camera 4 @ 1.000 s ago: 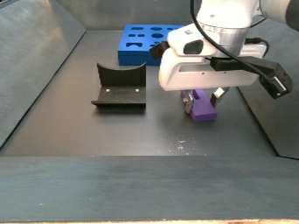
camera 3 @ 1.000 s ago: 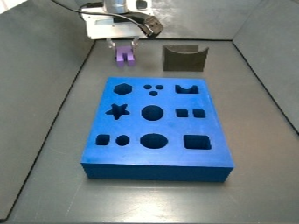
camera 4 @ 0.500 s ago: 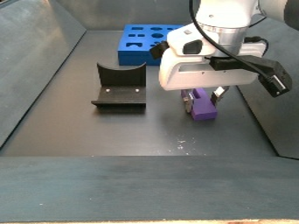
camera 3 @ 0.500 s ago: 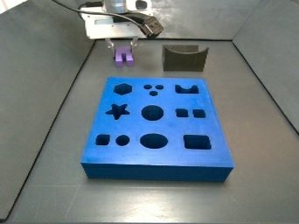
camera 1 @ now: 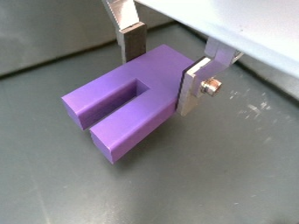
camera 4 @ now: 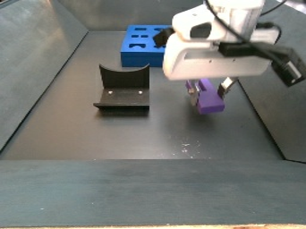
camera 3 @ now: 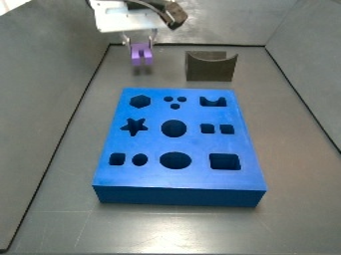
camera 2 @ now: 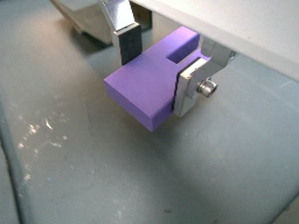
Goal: Pick up the double-square object. Move up. Rotate the double-square object. Place the double-square object on the fixture. Regrasp the double-square object. Move to above the board. Insert the double-square object.
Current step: Move up, then rotate the double-square object.
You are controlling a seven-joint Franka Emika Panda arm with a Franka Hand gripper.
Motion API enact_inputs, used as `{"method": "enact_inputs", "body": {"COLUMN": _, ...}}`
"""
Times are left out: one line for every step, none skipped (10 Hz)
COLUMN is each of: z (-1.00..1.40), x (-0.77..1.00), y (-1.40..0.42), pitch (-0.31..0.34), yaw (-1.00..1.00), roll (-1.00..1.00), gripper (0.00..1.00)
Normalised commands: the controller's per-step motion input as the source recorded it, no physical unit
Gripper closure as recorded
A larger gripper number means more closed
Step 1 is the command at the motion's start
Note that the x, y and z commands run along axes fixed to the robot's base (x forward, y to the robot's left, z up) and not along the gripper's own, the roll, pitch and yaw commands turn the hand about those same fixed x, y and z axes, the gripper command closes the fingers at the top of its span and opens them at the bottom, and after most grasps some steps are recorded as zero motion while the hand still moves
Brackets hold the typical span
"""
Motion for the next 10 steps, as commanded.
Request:
{"method": "enact_inputs", "body": {"z": 0.49, "x": -0.02, "y": 0.01, "pitch": 0.056, "yaw": -0.02, "roll": 0.06, "gripper": 1.0}}
{"method": "enact_inputs", "body": {"z": 0.37, "x": -0.02, "y": 0.0, "pitch": 0.059, "yaw": -0.02, "roll": 0.07, "gripper": 1.0}}
{"method": "enact_inputs", "body": {"z": 0.21, "x": -0.03, "y": 0.0, "pitch": 0.061, "yaw": -0.02, "roll": 0.09, "gripper": 1.0}}
{"method": "enact_inputs", "body": {"z": 0.0, "x": 0.0, "y": 0.0, "pitch": 0.0, "yaw": -1.0, "roll": 0.0, "gripper": 1.0}}
{"method": "enact_inputs", "body": {"z": -0.12, "x": 0.02, "y": 0.01, "pitch": -0.001, "yaw": -1.0, "roll": 0.0, "gripper": 1.0}}
{"method": "enact_inputs", "body": {"z": -0.12, "x": 0.02, "y": 0.01, "pitch": -0.001, "yaw": -1.0, "roll": 0.0, "gripper": 1.0}}
{"method": "enact_inputs", "body": {"z": -0.1, "x": 0.03, "y": 0.01, "pitch": -0.002, "yaw": -1.0, "roll": 0.0, "gripper": 1.0}}
{"method": "enact_inputs", "body": {"z": -0.08, "x": 0.03, "y": 0.02, "pitch": -0.003, "yaw": -1.0, "roll": 0.0, "gripper": 1.0}}
{"method": "enact_inputs", "body": {"z": -0.07, "x": 0.03, "y": 0.02, "pitch": -0.003, "yaw": -1.0, "roll": 0.0, "gripper": 1.0}}
{"method": "enact_inputs", "body": {"z": -0.07, "x": 0.03, "y": 0.02, "pitch": -0.003, "yaw": -1.0, "roll": 0.0, "gripper": 1.0}}
